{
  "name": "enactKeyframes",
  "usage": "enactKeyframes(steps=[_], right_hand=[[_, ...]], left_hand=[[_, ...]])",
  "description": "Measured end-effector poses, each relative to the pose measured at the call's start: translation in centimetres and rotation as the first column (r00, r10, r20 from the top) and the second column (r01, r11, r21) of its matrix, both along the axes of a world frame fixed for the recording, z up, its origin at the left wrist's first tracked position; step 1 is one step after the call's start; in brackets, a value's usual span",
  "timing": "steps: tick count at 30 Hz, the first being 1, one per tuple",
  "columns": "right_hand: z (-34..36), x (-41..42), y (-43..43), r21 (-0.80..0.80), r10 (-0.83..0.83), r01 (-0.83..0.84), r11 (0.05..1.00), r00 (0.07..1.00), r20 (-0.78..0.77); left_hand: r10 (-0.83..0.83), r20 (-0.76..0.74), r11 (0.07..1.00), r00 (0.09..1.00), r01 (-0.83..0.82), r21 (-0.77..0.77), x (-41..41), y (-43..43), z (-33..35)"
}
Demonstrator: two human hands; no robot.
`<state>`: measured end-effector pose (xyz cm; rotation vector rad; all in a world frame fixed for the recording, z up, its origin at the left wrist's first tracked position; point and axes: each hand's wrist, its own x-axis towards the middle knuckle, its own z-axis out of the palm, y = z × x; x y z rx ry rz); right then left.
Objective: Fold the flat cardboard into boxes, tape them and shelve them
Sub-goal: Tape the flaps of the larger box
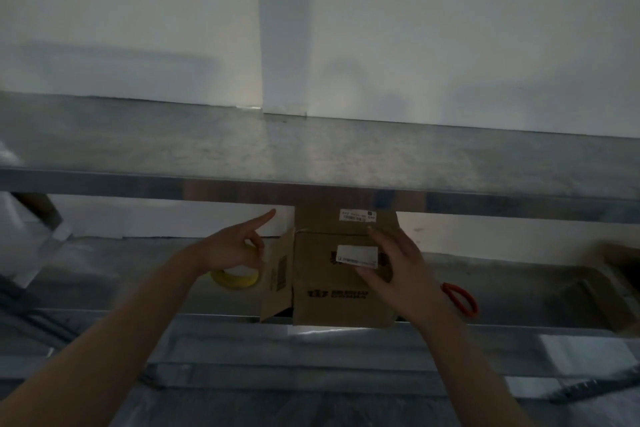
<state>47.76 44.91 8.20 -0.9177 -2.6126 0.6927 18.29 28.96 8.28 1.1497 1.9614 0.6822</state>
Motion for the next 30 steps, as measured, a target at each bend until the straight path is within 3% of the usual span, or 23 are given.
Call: enactKeyframes(steps=[3,8,12,18,23,30], right_hand=[[1.0,-4.3,-3.7,0.121,0.151,-0.149,0.981,0.989,-0.005],[-0.7,-13.3,-9.7,0.064,0.273,-0.276,0.959,0.961,0.049],[-3.2,-18.7,-12.4,-0.154,0.208,-0.189,0.97,0.97,0.125],[-5.2,-24.4,-15.4,-0.486,0.133,-0.091,0.869,0.99,0.052],[-6.1,-27.5,-17.3,-0.534,0.032,-0.003,0.845,0.998,0.045],[-7.7,-29.0,-18.3,-0.465,-0.109,0.137,0.875,0.99,0.087]], left_hand=[[-0.002,-0.034,0.999,0.999,0.004,0.034,-0.6,-1.8,0.4],[0.051,-0.019,0.991,0.999,-0.048,0.128,-2.6,-5.3,-0.2],[0.025,0.018,0.984,1.0,-0.028,0.174,-4.9,-8.5,-0.6],[-0.048,-0.021,0.982,0.999,0.051,0.184,-9.3,-11.3,-1.4],[-0.114,-0.091,0.975,0.989,0.129,0.182,-12.2,-11.9,-2.8],[-0.14,-0.219,0.942,0.966,0.198,0.271,-13.6,-12.1,-6.2]])
